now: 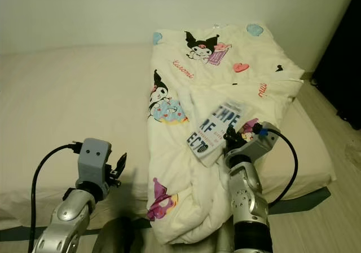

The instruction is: Clean up the room

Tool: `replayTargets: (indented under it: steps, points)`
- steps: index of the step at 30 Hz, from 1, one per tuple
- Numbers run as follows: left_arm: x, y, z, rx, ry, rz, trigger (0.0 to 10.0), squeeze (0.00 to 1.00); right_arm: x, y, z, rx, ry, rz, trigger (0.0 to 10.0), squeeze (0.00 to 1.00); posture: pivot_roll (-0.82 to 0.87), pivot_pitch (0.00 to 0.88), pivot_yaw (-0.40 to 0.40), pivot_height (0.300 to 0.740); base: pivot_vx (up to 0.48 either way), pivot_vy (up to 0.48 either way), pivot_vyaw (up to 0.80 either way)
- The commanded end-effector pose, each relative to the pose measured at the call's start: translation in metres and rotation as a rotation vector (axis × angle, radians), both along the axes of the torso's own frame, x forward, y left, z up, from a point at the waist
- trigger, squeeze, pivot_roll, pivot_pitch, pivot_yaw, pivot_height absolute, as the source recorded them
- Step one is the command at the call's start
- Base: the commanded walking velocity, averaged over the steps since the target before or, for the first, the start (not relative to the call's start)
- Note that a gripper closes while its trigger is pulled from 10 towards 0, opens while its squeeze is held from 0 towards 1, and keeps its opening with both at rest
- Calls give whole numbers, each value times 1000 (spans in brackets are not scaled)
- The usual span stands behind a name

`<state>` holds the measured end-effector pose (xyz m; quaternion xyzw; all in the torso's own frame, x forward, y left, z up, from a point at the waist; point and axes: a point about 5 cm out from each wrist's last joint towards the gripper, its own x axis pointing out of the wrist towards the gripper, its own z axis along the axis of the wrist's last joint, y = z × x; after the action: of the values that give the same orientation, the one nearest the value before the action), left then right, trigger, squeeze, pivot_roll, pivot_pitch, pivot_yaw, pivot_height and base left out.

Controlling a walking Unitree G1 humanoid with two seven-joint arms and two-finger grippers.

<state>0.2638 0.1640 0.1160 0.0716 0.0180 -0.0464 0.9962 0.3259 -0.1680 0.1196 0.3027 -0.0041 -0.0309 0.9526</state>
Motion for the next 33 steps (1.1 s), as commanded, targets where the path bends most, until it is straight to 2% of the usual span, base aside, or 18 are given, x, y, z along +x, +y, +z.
replayTargets:
  steps: [1, 5, 10, 11, 13, 14, 15, 16, 19, 23, 25, 26, 27, 28, 30, 31, 32, 33]
  points:
    - [-2, 2, -3, 32, 9, -7, 10000, 0, -2, 2, -4, -1, 20, 11, 0, 0, -29, 153, 51, 558, 0, 0, 0]
    - [-1, 1, -3, 37, 7, -14, 10000, 0, 0, 3, 0, -2, 12, 15, 0, 0, -31, 151, 50, 558, 0, 0, 0]
    - [1, 3, -1, 43, -9, 3, 10000, 0, 3, 12, 24, -8, -78, 68, 0, 0, -34, 144, 48, 558, 0, 0, 0]
    - [4, 13, 4, 2, -29, 73, 10000, 0, 4, 29, 64, 44, -222, 179, 0, 0, -40, 139, 48, 558, 0, 0, 0]
    - [6, 17, 5, -21, -36, 105, 10000, 0, 3, 37, 81, 67, -279, 234, 0, 0, -40, 139, 48, 558, 0, 0, 0]
    - [8, 22, 7, -48, -41, 138, 10000, 0, -1, 46, 101, 101, -350, 300, 2392, 0, -40, 139, 48, 558, 0, 0, 0]
    - [8, 22, 7, -48, -41, 138, 10000, 0, -1, 46, 101, 101, -350, 300, 2392, 0, -40, 139, 48, 558, 0, 0, 0]
    - [10, 26, 9, -67, -46, 162, 10000, 0, -4, 54, 119, 116, -411, 369, 9020, 0, -50, 134, 40, 558, 0, 0, 0]
    - [12, 29, 9, -82, -48, 181, 10000, 0, -9, 64, 142, 105, -483, 482, 10000, 0, -51, 132, 34, 558, 0, 0, 0]
    - [11, 30, 9, -80, -46, 196, 10000, 0, -8, 64, 139, 50, -469, 488, 10000, 0, -55, 130, 32, 558, 0, 0, 0]
    - [10, 34, 8, -62, -48, 241, 10000, 0, -4, 63, 122, -60, -382, 467, 10000, 0, -55, 130, 32, 558, 0, 0, 0]
    - [10, 38, 8, -46, -51, 282, 10000, 0, -4, 61, 110, -185, -330, 451, 10000, 0, -58, 124, 26, 558, 0, 0, 0]
    - [10, 38, 8, -46, -51, 282, 10000, 0, -4, 61, 110, -185, -330, 451, 10000, 0, -58, 124, 26, 558, 0, 0, 0]
    - [10, 42, 9, -46, -60, 325, 10000, 0, -5, 59, 95, -325, -275, 437, 10000, 0, -58, 124, 26, 558, 0, 0, 0]
    - [10, 42, 9, -46, -60, 325, 10000, 0, -5, 59, 95, -325, -275, 437, 10000, 0, -58, 124, 26, 558, 0, 0, 0]
    - [10, 45, 10, -55, -61, 359, 10000, 0, -5, 51, 75, -456, -195, 386, 10000, 0, -63, 126, 19, 558, 0, 0, 0]
    - [10, 45, 10, -55, -61, 359, 10000, 0, -5, 51, 75, -456, -195, 386, 10000, 0, -63, 126, 19, 558, 0, 0, 0]
    - [10, 45, 11, -52, -70, 365, 10000, 0, -6, 39, 57, -501, -116, 303, 10000, 0, -62, 125, 18, 562, 0, 0, 0]
